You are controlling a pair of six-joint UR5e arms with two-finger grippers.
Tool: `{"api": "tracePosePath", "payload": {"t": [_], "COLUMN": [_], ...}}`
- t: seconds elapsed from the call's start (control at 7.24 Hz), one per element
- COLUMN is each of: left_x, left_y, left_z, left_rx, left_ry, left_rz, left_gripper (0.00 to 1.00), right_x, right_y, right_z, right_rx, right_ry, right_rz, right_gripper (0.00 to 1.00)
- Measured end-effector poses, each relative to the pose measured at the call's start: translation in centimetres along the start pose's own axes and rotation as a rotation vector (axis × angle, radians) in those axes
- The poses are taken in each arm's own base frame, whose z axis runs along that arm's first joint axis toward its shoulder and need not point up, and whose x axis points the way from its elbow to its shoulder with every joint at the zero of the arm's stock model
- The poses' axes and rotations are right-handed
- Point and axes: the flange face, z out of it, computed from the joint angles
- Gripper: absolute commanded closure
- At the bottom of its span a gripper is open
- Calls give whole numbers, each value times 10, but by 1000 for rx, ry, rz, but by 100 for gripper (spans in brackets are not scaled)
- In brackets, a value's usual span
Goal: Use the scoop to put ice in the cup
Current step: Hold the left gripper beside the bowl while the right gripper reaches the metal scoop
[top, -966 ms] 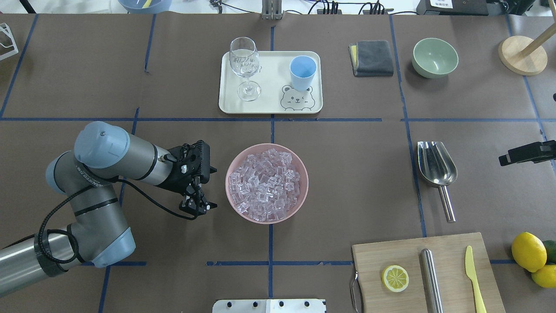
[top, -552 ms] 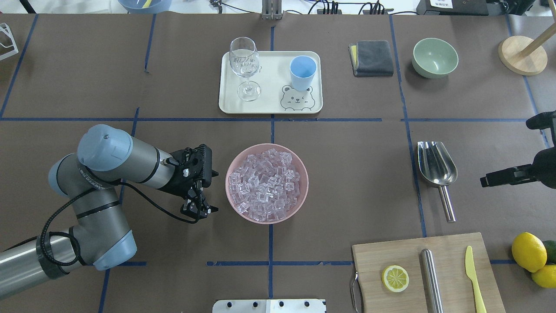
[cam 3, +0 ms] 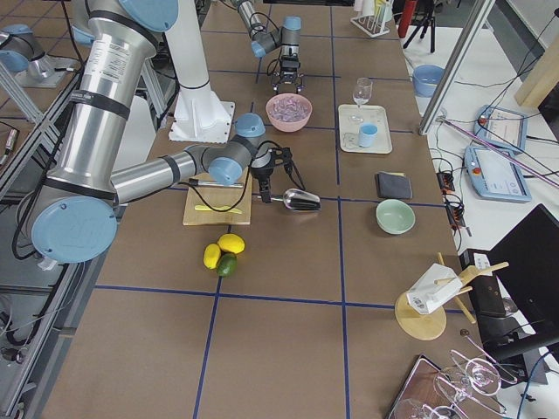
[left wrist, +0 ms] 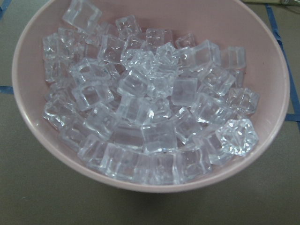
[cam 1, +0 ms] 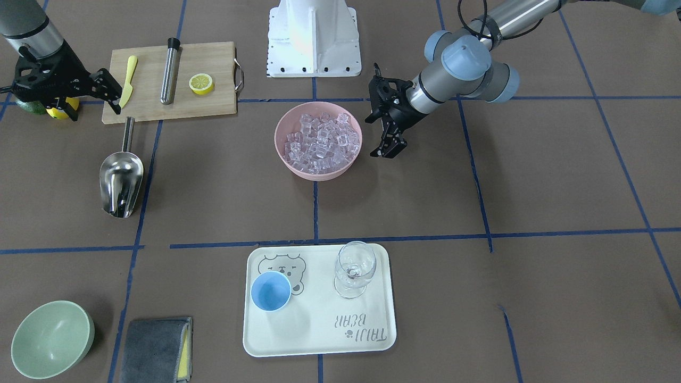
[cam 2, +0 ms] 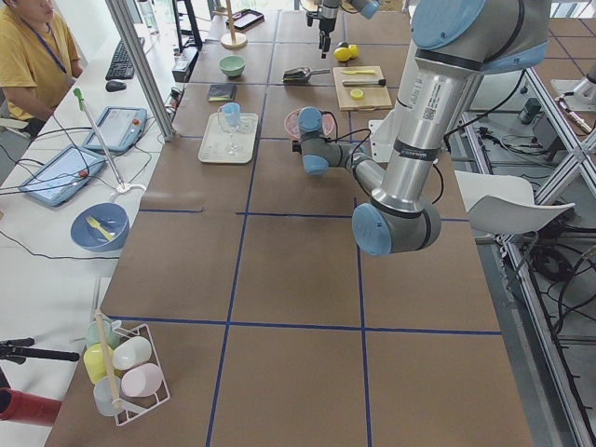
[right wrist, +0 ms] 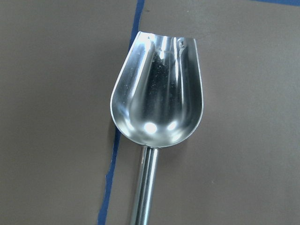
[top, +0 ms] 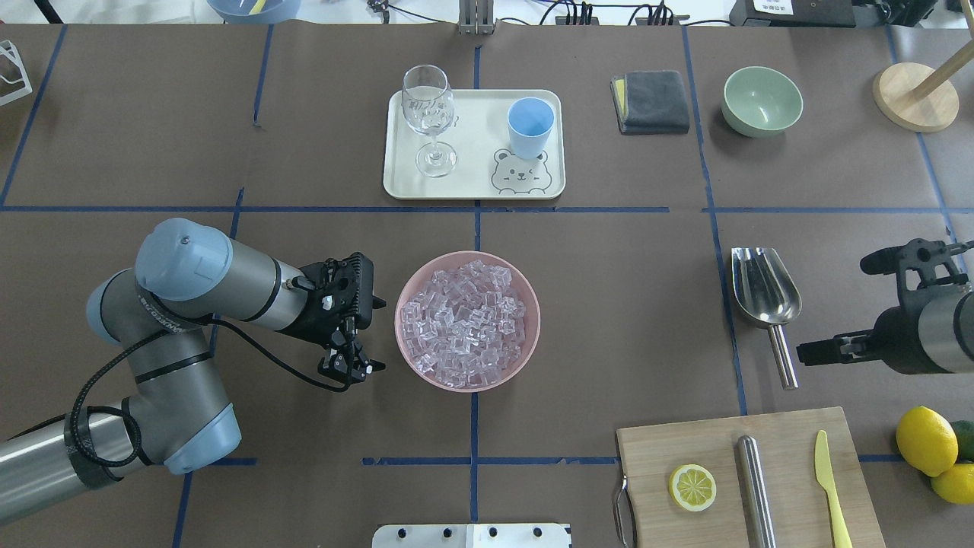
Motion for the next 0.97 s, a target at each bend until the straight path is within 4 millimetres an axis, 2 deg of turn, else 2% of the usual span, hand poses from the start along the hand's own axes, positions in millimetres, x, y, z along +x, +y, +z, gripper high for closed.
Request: {"api": "tracePosePath", "payload": {"t": [0.14,0.41,0.69,0.97], "left_x": [0,-1,-1,-1], "left_y": [0,3,5,9], "left_z": [0,0,1,1], "left_rx": [3,0,-4,-8], "left_ry": [-1,-1,-1,-1], "left_rz": [1,-1,-4,-6], "left_gripper": [0,0,0,0], "right_x": [-15,-33,-43,-44], "right_y": [13,27,34,41], "right_z": [12,32,48,65], "right_rx": [27,79,116,161], "right_ry": [28,61,63,31], "right_rz": [-5,42,93,115], "right_gripper": [2,8,8,7]}}
